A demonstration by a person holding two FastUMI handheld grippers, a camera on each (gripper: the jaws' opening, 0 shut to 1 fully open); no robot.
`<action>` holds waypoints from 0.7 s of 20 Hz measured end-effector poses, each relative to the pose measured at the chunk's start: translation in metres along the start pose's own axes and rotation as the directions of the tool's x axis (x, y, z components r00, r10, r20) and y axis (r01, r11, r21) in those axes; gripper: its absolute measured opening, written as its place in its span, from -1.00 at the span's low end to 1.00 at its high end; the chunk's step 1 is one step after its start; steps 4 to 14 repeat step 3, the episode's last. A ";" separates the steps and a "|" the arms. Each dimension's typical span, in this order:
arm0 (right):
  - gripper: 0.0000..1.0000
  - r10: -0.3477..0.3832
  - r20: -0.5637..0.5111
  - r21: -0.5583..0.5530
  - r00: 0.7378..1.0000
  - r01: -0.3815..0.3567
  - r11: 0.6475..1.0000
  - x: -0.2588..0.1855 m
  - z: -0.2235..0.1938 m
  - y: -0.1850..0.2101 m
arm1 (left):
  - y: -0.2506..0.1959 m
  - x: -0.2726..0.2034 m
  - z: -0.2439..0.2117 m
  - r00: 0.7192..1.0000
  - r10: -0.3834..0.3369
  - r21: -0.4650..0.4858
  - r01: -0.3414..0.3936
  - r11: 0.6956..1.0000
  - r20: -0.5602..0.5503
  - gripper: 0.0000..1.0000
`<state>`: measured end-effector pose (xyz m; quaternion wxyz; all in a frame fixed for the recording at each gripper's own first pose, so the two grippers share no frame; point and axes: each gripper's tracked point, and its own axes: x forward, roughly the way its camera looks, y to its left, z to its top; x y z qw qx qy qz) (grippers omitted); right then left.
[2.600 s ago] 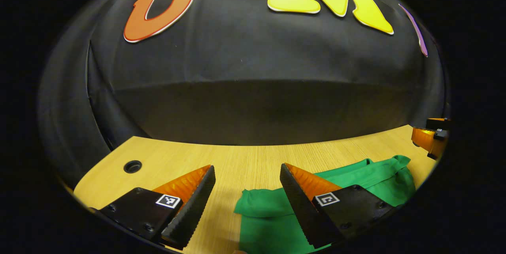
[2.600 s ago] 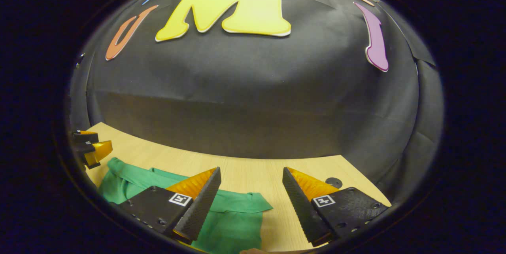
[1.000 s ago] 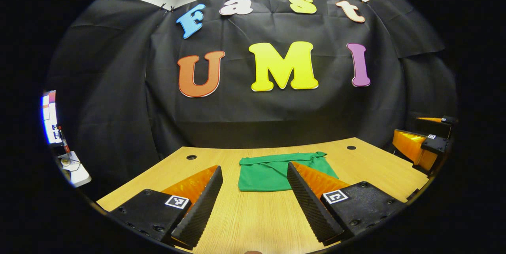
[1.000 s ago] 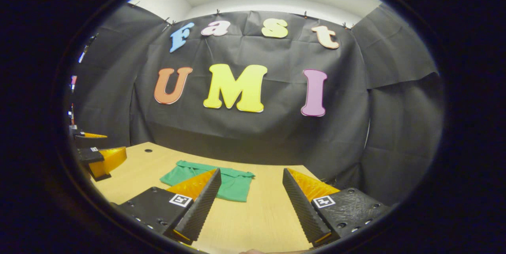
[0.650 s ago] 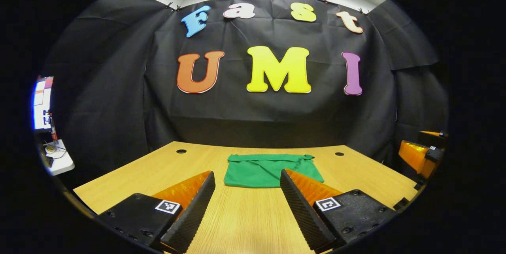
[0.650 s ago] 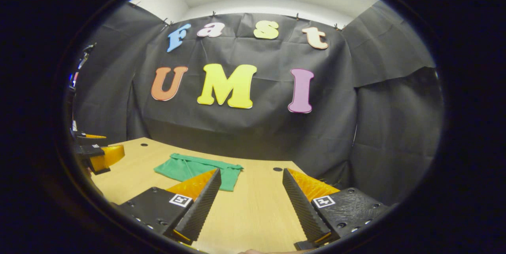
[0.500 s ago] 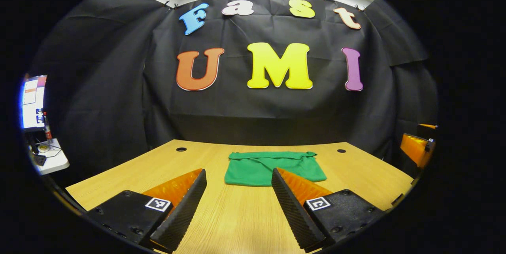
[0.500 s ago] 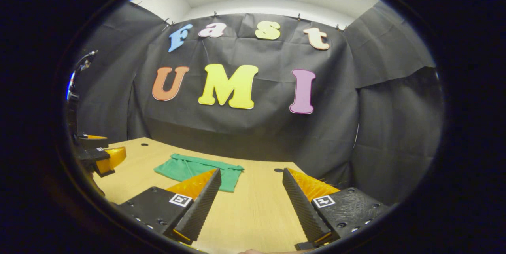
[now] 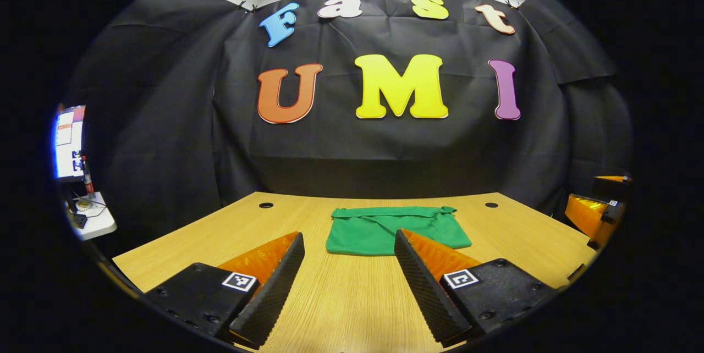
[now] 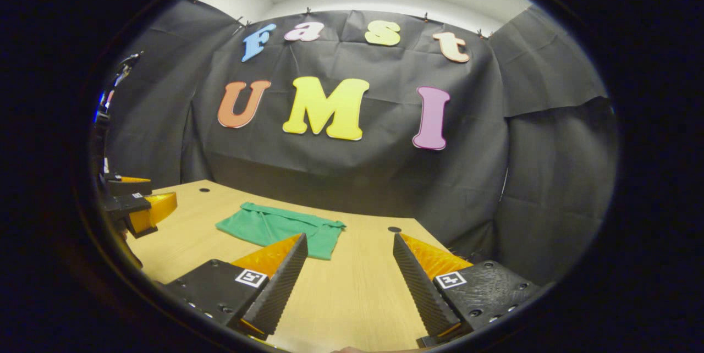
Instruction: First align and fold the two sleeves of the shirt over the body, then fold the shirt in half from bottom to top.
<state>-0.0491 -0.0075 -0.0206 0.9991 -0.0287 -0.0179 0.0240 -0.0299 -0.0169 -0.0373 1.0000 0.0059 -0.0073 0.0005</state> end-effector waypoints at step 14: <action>0.90 0.008 -0.013 -0.011 1.000 -0.008 1.000 0.002 -0.006 0.003 | -0.003 0.001 0.000 1.000 -0.006 -0.012 0.006 1.000 0.009 1.00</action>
